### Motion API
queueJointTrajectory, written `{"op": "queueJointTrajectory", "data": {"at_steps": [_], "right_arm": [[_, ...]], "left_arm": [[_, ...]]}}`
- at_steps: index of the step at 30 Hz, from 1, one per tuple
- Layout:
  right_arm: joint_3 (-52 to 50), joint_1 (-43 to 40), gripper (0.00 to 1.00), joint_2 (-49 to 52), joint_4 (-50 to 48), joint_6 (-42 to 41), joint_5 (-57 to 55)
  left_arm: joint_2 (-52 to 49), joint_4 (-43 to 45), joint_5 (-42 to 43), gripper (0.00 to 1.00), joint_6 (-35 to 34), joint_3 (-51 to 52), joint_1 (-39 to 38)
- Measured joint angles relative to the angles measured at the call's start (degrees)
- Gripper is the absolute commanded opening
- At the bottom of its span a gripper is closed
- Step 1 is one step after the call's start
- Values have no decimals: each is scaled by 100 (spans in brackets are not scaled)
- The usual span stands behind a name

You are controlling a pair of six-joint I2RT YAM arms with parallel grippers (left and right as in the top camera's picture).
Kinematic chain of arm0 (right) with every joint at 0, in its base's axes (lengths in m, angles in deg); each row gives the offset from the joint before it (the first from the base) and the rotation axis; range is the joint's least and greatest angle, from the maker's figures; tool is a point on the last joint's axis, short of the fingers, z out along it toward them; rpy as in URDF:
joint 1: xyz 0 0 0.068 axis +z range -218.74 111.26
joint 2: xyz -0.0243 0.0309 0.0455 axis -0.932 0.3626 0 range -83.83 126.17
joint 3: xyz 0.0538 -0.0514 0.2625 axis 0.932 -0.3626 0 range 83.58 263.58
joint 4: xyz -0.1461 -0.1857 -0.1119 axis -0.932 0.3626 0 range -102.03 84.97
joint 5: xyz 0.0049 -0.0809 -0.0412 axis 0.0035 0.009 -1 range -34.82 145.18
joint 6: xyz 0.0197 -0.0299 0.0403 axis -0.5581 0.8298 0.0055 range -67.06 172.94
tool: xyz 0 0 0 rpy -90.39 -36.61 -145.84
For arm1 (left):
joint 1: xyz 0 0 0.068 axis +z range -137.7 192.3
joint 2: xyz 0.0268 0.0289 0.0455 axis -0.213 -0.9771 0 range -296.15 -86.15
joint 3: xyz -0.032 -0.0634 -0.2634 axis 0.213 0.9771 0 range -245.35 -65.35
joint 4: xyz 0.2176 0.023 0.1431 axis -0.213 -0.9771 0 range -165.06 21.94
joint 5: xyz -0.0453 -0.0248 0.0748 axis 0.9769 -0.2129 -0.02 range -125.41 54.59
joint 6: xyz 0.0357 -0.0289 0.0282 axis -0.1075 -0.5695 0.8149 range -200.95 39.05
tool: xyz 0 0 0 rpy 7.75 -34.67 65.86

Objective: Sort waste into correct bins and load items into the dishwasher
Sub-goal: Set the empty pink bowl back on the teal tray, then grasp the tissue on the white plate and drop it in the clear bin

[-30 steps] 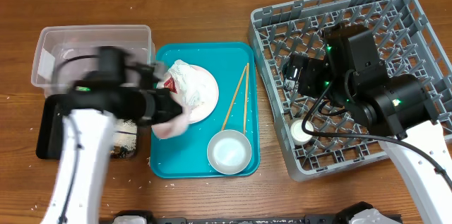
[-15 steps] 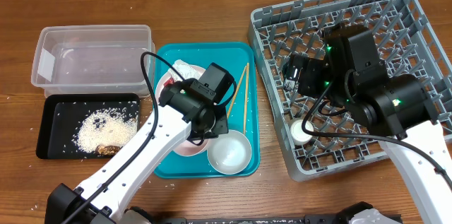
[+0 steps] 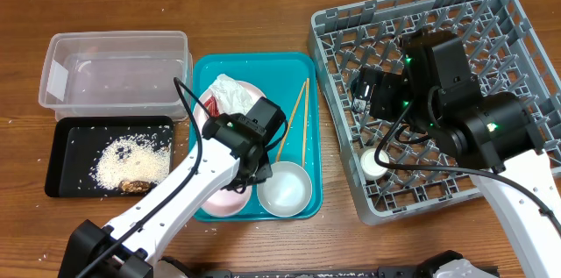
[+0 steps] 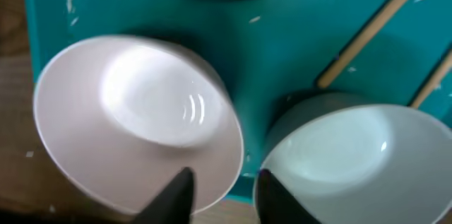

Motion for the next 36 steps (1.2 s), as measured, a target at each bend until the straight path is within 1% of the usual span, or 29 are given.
{"op": "queueJointTrajectory", "data": {"at_steps": [2, 3, 4, 5, 6, 9, 12, 14, 17, 21, 22, 25, 26, 27, 28, 31, 34, 36], "right_arm": [[0, 2, 100, 0, 0, 4, 0], [0, 0, 100, 0, 4, 0, 2], [0, 2, 100, 0, 0, 2, 2], [0, 2, 100, 0, 4, 0, 0], [0, 2, 100, 0, -2, 2, 0], [0, 2, 100, 0, -2, 2, 2], [0, 0, 100, 0, -2, 0, -2], [0, 2, 100, 0, -2, 2, 2], [0, 0, 100, 7, -4, 0, 0], [0, 2, 100, 92, 2, 2, 26], [0, 0, 100, 131, 0, 2, 55], [0, 2, 100, 223, 0, 0, 146], [0, 0, 100, 238, 2, 2, 162], [0, 0, 100, 251, 2, 2, 190], [0, 2, 100, 256, 2, 2, 203], [0, 0, 100, 258, 7, 2, 240], [0, 2, 100, 258, 44, 0, 256], [0, 0, 100, 258, 57, 2, 256]], "left_arm": [[0, 22, 0, 55, 17, -59, 0], [0, 17, 2, 64, 37, -133, 2], [0, 37, 0, 82, 63, -229, 7], [0, 142, -11, 86, 203, -466, 26], [0, 341, -37, 88, 330, -629, 66], [0, 1019, -203, 88, 688, -824, 199], [-66, 1432, -437, 88, 1036, -887, 481], [-289, 1622, -544, 87, 1202, -901, 719], [-916, 1985, -592, 84, 1375, -903, 1051], [-1709, 2323, -385, 77, 1561, -901, 1335], [-1853, 2341, -334, 73, 1593, -901, 1368], [-2114, 2398, -205, 35, 1663, -901, 1379], [-2162, 2441, -138, 19, 1681, -901, 1379], [-2177, 2468, -44, 8, 1705, -901, 1379], [-2177, 2463, 57, 4, 1711, -903, 1379], [-2177, 2142, 339, 4, 1731, -1108, 1379], [-2144, 1362, 476, 4, 1731, -1694, 1379], [-2037, 638, 417, 4, 1729, -2269, 1388]]}}
